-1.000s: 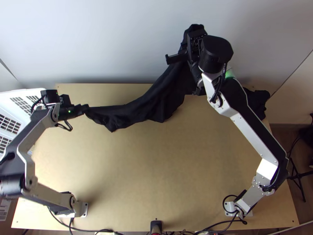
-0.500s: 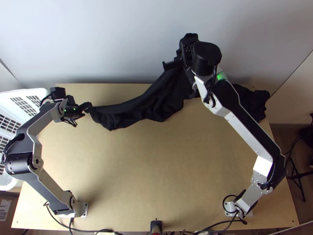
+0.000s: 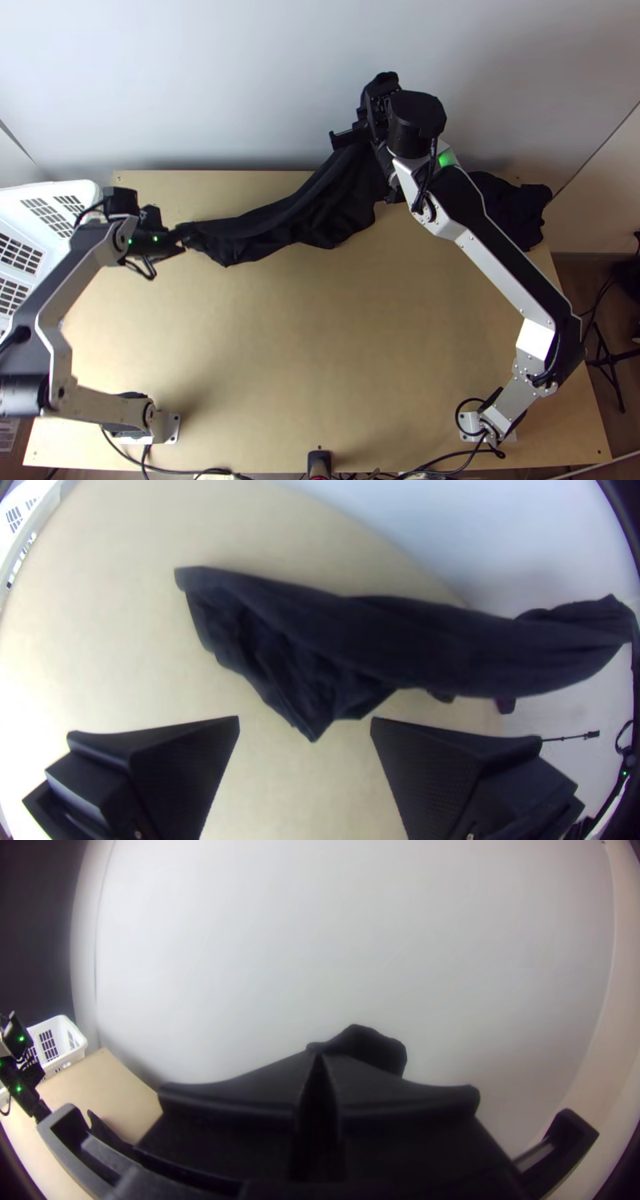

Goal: Fold the t-shirt

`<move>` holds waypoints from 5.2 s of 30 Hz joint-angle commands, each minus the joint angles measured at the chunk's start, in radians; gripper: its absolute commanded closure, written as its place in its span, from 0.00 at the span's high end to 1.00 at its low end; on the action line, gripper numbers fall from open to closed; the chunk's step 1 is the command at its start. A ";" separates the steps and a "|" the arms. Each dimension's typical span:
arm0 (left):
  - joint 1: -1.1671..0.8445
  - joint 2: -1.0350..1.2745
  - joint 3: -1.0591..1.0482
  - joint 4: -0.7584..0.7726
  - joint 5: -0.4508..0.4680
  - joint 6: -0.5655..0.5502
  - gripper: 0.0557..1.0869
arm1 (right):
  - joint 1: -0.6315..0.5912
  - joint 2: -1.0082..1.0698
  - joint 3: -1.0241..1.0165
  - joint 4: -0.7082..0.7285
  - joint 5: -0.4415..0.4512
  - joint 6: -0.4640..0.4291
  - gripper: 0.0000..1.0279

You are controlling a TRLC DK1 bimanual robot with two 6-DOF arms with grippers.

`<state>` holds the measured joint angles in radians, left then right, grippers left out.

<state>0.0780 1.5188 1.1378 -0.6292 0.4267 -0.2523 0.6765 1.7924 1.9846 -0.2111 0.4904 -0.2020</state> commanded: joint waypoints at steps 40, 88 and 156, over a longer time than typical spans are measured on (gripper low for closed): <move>-0.316 0.070 -0.179 0.395 -0.281 -0.392 0.93 | 0.005 0.004 0.025 0.007 0.000 -0.022 0.03; 0.029 -0.244 0.132 0.178 -0.241 -0.383 0.04 | -0.031 -0.151 -0.319 -0.077 -0.009 0.090 0.03; 0.310 -0.974 0.493 0.241 -0.098 -0.778 0.04 | -0.420 -0.829 0.356 -0.652 -0.661 0.727 0.03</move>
<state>0.4015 0.6460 1.6375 -0.3485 0.3325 -1.0302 0.2966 1.0264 2.3596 -0.8223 -0.0620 0.4309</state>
